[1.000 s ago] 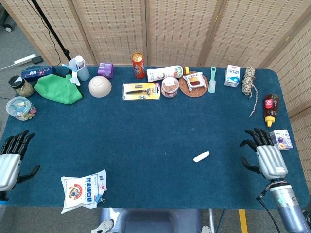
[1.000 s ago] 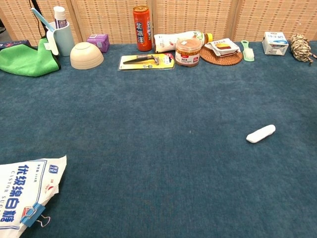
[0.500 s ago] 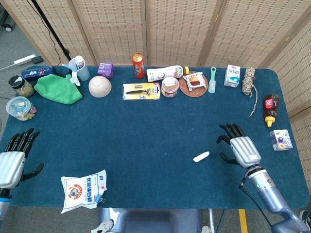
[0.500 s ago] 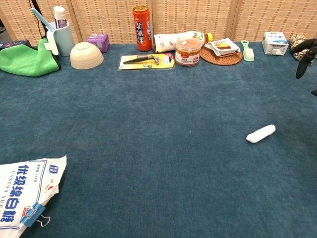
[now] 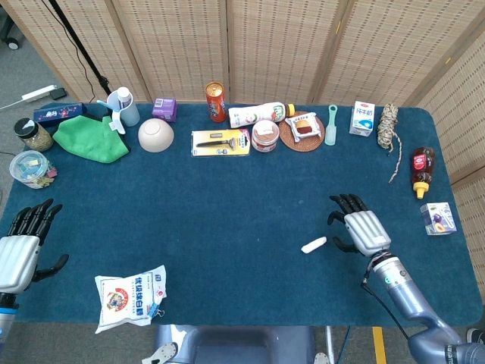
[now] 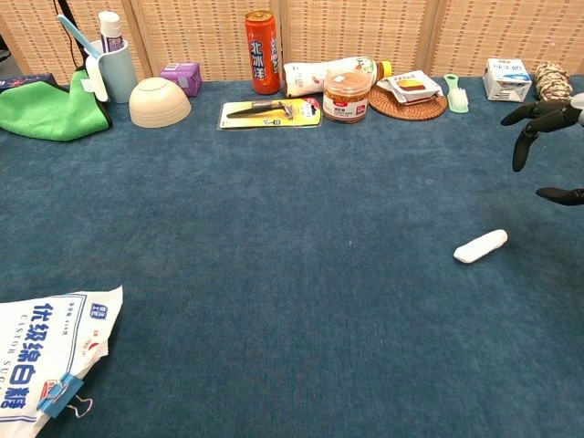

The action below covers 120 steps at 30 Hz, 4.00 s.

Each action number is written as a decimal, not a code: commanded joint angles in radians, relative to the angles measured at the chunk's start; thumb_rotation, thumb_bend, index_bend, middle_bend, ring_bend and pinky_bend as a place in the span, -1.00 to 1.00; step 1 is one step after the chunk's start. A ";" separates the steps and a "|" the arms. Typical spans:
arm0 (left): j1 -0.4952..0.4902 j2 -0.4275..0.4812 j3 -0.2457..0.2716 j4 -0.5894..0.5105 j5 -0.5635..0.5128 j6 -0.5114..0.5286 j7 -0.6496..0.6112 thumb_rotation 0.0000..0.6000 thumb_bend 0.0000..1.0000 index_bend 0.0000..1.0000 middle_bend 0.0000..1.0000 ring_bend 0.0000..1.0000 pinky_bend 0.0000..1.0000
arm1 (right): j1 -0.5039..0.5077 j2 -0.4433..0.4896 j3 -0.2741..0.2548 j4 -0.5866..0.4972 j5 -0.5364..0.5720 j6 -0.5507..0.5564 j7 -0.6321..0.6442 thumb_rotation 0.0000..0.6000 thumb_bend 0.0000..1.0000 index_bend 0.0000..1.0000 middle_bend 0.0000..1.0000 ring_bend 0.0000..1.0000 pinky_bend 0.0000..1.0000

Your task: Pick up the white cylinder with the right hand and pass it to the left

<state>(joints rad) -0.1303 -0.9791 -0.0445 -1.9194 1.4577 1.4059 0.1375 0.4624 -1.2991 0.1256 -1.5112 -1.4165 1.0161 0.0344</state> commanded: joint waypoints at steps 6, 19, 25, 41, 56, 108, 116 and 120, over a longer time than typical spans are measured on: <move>0.001 0.002 0.002 0.001 -0.004 0.002 -0.001 1.00 -0.50 -0.84 -1.00 -1.00 -1.00 | 0.031 -0.054 -0.019 0.078 -0.013 -0.025 0.020 1.00 -0.26 -0.14 -0.79 -1.00 -1.00; 0.002 0.007 0.004 0.004 -0.015 0.002 -0.006 1.00 -0.50 -0.84 -1.00 -1.00 -1.00 | 0.059 -0.137 -0.060 0.191 -0.048 -0.041 0.028 1.00 -0.27 -0.13 -0.78 -1.00 -1.00; 0.004 0.011 0.004 0.006 -0.019 0.004 -0.008 1.00 -0.50 -0.84 -1.00 -1.00 -1.00 | 0.065 -0.170 -0.076 0.237 -0.061 -0.040 0.027 1.00 -0.26 -0.13 -0.78 -1.00 -1.00; 0.012 0.016 0.008 0.011 -0.020 0.013 -0.019 1.00 -0.50 -0.84 -1.00 -1.00 -1.00 | 0.073 -0.216 -0.091 0.310 -0.065 -0.039 0.047 1.00 -0.26 -0.09 -0.76 -1.00 -1.00; 0.014 0.013 0.009 0.027 -0.022 0.013 -0.037 1.00 -0.50 -0.84 -1.00 -1.00 -1.00 | 0.076 -0.226 -0.096 0.320 -0.048 -0.050 0.022 1.00 -0.26 -0.06 -0.75 -1.00 -1.00; -0.296 -0.204 -0.029 0.170 0.310 -0.188 -0.067 1.00 -0.49 -0.42 -0.93 -0.90 -1.00 | 0.085 -0.104 0.047 -0.172 0.249 -0.045 -0.118 1.00 -0.28 0.29 -0.47 -0.82 -1.00; -0.368 -0.306 -0.028 0.241 0.325 -0.229 -0.085 1.00 -0.49 -0.26 -0.92 -0.90 -1.00 | 0.116 -0.138 0.081 -0.226 0.365 -0.050 -0.164 1.00 -0.28 0.28 -0.47 -0.82 -1.00; -0.395 -0.349 -0.036 0.260 0.319 -0.237 -0.077 1.00 -0.49 -0.17 -0.91 -0.90 -1.00 | 0.129 -0.156 0.086 -0.238 0.392 -0.048 -0.179 1.00 -0.28 0.27 -0.48 -0.82 -1.00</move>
<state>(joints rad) -0.5135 -1.3138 -0.0763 -1.6681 1.7794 1.1731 0.0569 0.5887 -1.4509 0.2092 -1.7461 -1.0283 0.9673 -0.1404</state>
